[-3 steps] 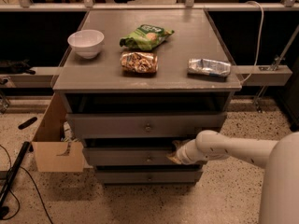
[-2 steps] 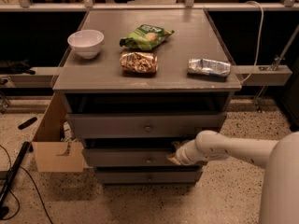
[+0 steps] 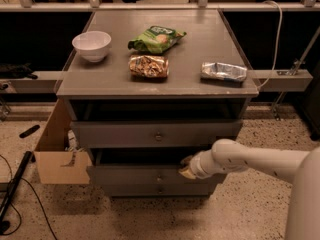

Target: Open middle drawer

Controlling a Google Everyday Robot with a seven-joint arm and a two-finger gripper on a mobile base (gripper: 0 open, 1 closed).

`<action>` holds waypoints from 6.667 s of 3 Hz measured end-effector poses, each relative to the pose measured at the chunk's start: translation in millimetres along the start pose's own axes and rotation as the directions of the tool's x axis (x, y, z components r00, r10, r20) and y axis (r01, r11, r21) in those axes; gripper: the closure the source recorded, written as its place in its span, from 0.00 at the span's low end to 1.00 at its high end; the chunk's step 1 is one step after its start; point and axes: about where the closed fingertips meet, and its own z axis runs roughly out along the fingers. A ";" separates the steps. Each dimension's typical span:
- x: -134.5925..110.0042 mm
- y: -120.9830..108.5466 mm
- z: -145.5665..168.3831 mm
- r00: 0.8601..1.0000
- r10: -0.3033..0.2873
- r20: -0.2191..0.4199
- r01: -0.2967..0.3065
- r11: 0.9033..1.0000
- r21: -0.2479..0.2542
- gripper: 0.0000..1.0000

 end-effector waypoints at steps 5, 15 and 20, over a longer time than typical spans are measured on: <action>2.2 2.5 4.1 1.000 0.003 -0.002 -0.003 1.000 -0.004 0.66; 21.1 33.1 -14.5 0.998 0.066 0.006 -0.065 0.997 -0.045 1.00; 13.6 60.9 -33.9 0.999 0.048 0.018 -0.047 0.996 -0.081 0.62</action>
Offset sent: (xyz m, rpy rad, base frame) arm 0.0000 0.0000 0.0000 0.0000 0.0000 0.0000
